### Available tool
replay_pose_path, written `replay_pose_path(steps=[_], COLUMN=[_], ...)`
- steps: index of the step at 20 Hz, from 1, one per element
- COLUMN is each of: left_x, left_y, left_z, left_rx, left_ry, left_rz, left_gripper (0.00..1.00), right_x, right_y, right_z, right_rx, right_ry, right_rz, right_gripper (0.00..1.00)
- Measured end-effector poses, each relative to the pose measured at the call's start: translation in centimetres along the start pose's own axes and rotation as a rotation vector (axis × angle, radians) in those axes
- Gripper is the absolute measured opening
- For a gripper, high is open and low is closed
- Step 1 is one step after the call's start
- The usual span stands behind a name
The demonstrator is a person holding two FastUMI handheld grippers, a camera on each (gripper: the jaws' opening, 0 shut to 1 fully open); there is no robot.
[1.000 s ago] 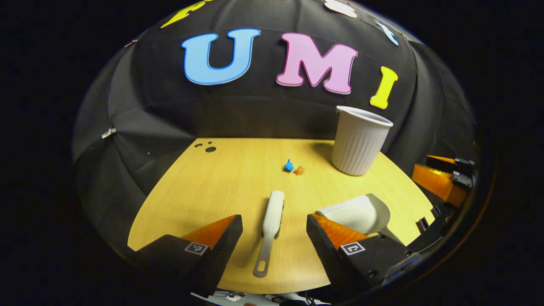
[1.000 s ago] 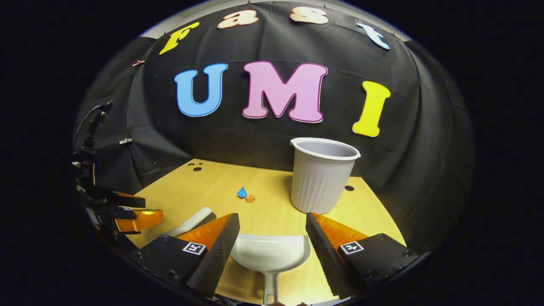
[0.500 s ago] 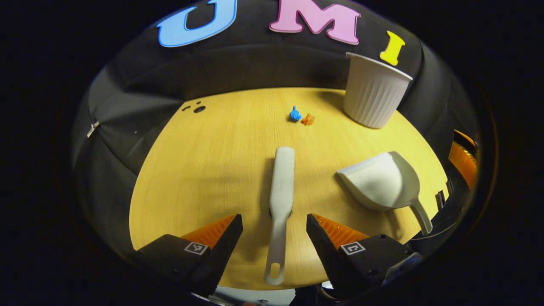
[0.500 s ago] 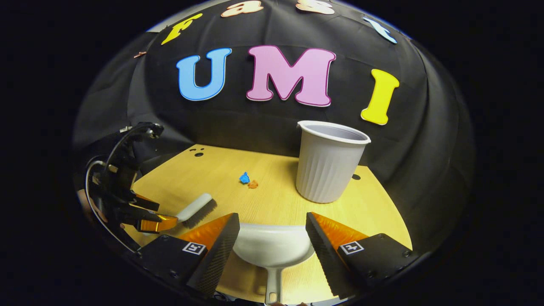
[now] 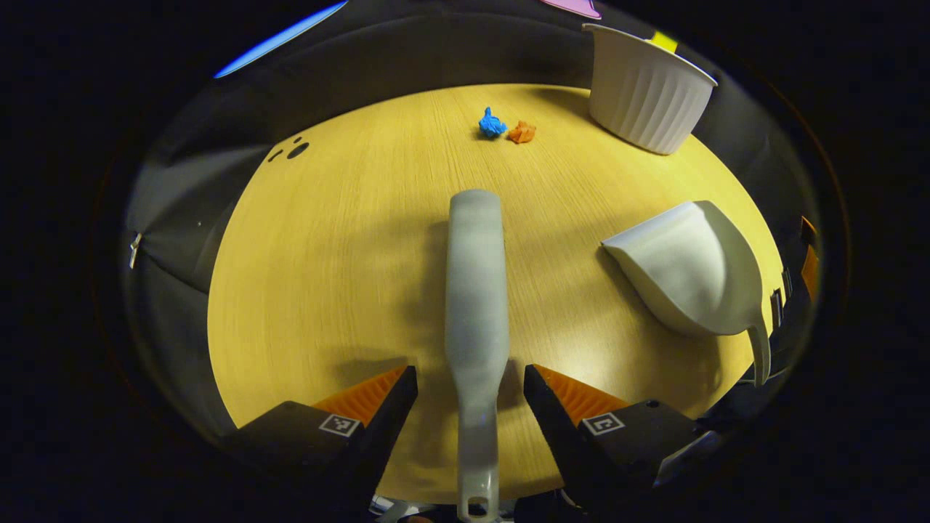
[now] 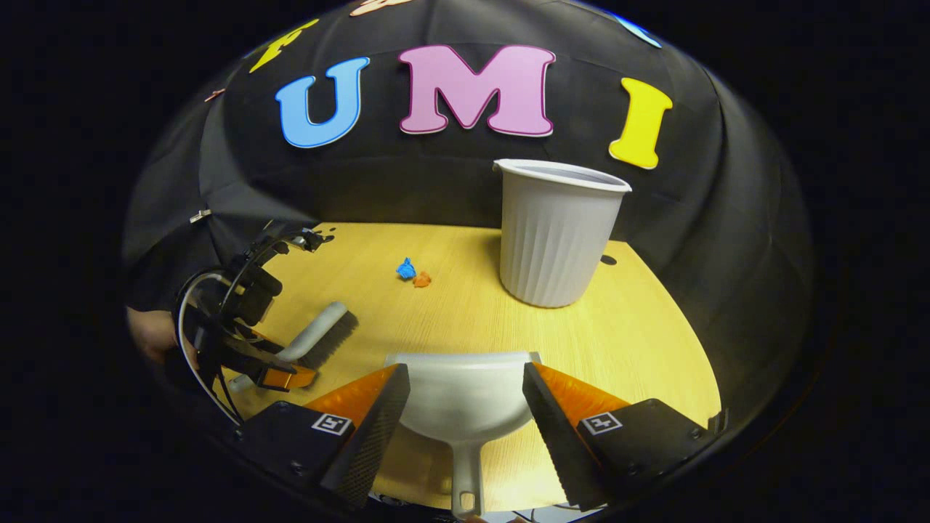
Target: Pick up the small broom and dustpan from the desktop, sweep the trash into the dustpan with the broom, and then empty the trash into the garbage bin.
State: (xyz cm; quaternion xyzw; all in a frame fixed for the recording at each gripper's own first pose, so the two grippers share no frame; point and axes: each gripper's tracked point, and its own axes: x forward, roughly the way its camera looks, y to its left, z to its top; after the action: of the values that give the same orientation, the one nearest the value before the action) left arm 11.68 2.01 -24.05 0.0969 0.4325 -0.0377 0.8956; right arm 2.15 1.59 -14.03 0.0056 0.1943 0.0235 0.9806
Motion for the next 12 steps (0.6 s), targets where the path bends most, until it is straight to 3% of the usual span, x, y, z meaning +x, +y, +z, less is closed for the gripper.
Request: replay_pose_path(steps=[3, 6, 9, 10, 12], left_x=[0.9, 1.3, 1.4, 1.3, 1.4], left_y=[-0.6, -1.2, -1.5, -1.5, -1.5], left_z=[-0.1, 0.2, 0.4, 0.4, 0.4], left_rx=[0.001, -0.011, -0.028, -0.042, -0.056], left_ry=[0.027, 0.015, -0.001, -0.001, -0.007], left_rz=[-0.020, -0.037, -0.041, -0.038, -0.035], left_gripper=[0.87, 0.65, 0.51, 0.41, 0.33], right_x=[0.2, 0.2, 0.0, -0.1, -0.4], right_y=[-0.3, -0.4, -0.1, -0.1, -0.1], right_z=[-1.3, -2.4, -3.5, -3.9, -4.7], right_rx=[0.020, 0.041, 0.053, 0.057, 0.069], right_ry=[0.044, 0.086, 0.131, 0.145, 0.185], right_rz=[-0.006, -0.005, 0.003, 0.003, 0.007], right_gripper=[0.98, 0.98, 0.98, 0.98, 0.98])
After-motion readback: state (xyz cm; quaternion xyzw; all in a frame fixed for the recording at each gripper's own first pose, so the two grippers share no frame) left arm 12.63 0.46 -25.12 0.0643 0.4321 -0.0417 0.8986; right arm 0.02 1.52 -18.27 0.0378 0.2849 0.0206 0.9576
